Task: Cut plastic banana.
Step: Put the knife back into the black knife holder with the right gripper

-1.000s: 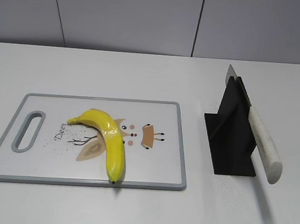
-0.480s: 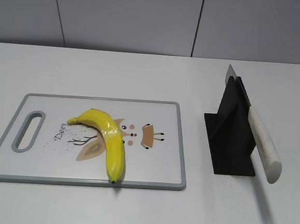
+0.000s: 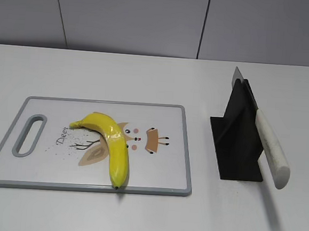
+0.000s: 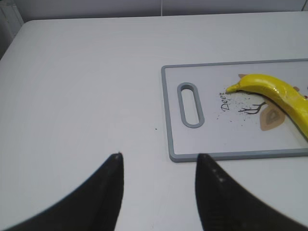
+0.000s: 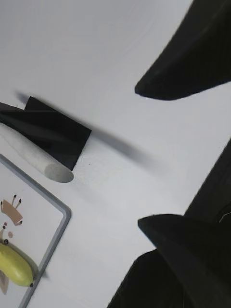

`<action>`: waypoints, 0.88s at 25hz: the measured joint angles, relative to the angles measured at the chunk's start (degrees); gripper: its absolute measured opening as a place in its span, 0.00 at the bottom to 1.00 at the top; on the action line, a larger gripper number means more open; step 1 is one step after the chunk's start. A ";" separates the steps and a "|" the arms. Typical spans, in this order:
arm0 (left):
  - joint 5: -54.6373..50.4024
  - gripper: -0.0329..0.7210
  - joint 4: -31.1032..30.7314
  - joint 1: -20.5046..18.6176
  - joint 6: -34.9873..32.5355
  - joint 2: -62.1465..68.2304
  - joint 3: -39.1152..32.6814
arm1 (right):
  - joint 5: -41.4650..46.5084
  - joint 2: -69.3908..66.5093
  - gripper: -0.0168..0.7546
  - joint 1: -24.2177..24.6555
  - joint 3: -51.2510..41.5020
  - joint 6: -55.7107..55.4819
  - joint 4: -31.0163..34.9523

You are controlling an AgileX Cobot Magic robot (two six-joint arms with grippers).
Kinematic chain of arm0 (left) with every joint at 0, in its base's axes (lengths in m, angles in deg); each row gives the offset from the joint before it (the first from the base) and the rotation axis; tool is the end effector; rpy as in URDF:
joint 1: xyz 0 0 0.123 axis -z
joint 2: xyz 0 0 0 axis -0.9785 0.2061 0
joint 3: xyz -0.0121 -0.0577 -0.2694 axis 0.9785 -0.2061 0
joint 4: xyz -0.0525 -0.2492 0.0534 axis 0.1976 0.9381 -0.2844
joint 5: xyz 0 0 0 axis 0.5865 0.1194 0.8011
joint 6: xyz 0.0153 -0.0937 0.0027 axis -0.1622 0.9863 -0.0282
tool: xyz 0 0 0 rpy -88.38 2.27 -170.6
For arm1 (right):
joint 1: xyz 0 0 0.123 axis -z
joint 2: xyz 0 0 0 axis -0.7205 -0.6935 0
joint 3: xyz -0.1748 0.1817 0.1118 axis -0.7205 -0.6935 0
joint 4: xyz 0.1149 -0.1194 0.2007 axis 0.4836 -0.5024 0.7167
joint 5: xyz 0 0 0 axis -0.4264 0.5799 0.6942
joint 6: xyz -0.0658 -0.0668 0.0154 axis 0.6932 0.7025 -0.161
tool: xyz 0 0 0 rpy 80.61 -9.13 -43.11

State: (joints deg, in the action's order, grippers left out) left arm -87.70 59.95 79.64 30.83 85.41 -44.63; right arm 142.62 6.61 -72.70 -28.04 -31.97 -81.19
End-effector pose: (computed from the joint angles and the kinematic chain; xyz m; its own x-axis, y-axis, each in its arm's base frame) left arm 0.0146 -0.0052 0.2754 -0.4664 0.1281 -0.8752 0.1258 0.9890 0.0777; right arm 0.0345 0.0228 0.2756 -0.5032 -0.2990 -0.8108 -0.5058 0.8626 -0.0042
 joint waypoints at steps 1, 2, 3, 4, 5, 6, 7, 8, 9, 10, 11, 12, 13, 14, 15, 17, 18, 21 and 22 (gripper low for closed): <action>0.00 0.67 0.00 0.00 0.00 0.00 0.00 | 0.00 0.89 0.78 0.00 0.00 0.00 0.00; 0.00 0.67 0.00 0.00 0.00 0.00 0.00 | 0.00 2.03 0.78 0.00 0.00 0.00 0.00; 0.00 0.67 0.00 0.00 0.00 0.00 0.00 | -0.06 3.35 0.78 0.00 0.00 0.00 0.05; 0.00 0.67 0.00 0.00 0.00 0.00 0.00 | -0.06 4.63 0.78 0.00 0.00 0.00 0.05; 0.00 0.67 0.00 0.00 0.00 0.00 0.00 | -0.06 6.26 0.78 0.00 0.00 0.00 0.05; 0.00 0.67 0.00 0.00 0.00 0.00 0.00 | -0.06 7.86 0.78 0.00 0.00 0.00 0.05; 0.00 0.67 0.00 0.00 0.00 0.00 0.00 | -0.01 8.77 0.78 0.00 0.00 0.00 0.05; 0.01 0.67 0.00 0.00 0.00 0.00 0.00 | -0.01 9.30 0.78 0.00 0.00 0.00 0.11; 0.06 0.67 0.06 0.00 0.00 0.00 0.00 | -0.01 9.56 0.78 0.00 0.00 0.00 0.19; 0.06 0.67 0.06 0.00 0.00 0.00 0.00 | -0.01 9.62 0.78 0.00 0.00 0.00 0.44; 0.06 0.67 0.06 0.00 0.00 0.00 0.00 | -0.01 9.62 0.78 0.00 0.00 0.00 0.79; 0.06 0.67 0.06 0.00 0.00 0.00 0.00 | -0.01 9.62 0.78 0.00 0.00 0.00 1.08; 0.06 0.67 0.06 0.00 0.00 0.00 0.00 | -0.01 9.62 0.78 0.34 0.00 0.00 1.34; 0.06 0.67 0.06 0.00 0.00 0.00 0.00 | -0.01 9.62 0.78 0.82 0.00 0.00 1.58; 0.06 0.67 0.06 0.00 0.00 0.00 0.00 | -0.01 9.62 0.78 1.97 0.00 0.00 1.61; 0.06 0.67 0.06 0.00 0.00 0.00 0.00 | -0.01 9.62 0.78 5.36 0.00 0.00 1.61; 0.06 0.67 0.06 0.00 0.00 0.00 0.00 | -0.01 9.62 0.78 7.65 0.00 0.00 1.68; 0.06 0.67 0.06 0.00 0.00 0.00 0.00 | -0.01 9.62 0.78 14.58 0.00 0.00 1.79; 0.06 0.67 0.06 0.00 0.00 0.00 0.00 | -0.01 9.62 0.78 16.85 0.00 0.00 1.75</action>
State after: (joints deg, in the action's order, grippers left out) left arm -87.64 60.01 79.64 30.83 85.41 -44.63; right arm 142.61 16.22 -55.84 -28.04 -31.97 -79.43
